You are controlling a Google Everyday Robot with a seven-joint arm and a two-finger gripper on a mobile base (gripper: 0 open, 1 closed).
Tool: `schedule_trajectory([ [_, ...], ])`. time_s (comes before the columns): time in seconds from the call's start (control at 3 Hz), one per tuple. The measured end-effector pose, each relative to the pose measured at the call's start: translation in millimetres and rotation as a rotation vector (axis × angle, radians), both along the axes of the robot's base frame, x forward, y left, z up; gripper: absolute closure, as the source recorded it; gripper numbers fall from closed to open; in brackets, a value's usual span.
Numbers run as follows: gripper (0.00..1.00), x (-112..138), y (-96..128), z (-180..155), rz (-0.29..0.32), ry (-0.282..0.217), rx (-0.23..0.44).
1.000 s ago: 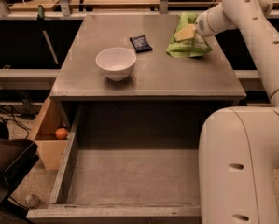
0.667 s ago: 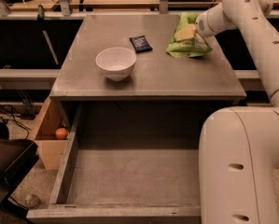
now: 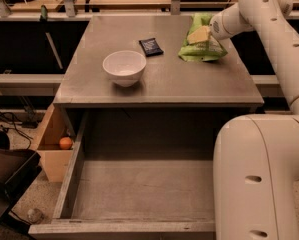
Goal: Place green rice chip bag into top drawer
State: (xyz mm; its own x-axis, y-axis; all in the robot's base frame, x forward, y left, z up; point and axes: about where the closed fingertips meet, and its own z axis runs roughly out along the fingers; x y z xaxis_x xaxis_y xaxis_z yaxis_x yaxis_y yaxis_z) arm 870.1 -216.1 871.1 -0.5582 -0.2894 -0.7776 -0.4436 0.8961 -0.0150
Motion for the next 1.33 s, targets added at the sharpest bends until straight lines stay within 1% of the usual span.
schedule_trajectory([
  [0.33,1.00,-15,-9,33,0.010,-0.056,-0.018],
  [0.67,1.00,-58,-23,99,0.031,-0.177,-0.055],
  [1.0,1.00,-126,-45,176,0.037,-0.368,-0.102],
  [1.33,1.00,-203,-48,230,0.049,-0.477,-0.128],
])
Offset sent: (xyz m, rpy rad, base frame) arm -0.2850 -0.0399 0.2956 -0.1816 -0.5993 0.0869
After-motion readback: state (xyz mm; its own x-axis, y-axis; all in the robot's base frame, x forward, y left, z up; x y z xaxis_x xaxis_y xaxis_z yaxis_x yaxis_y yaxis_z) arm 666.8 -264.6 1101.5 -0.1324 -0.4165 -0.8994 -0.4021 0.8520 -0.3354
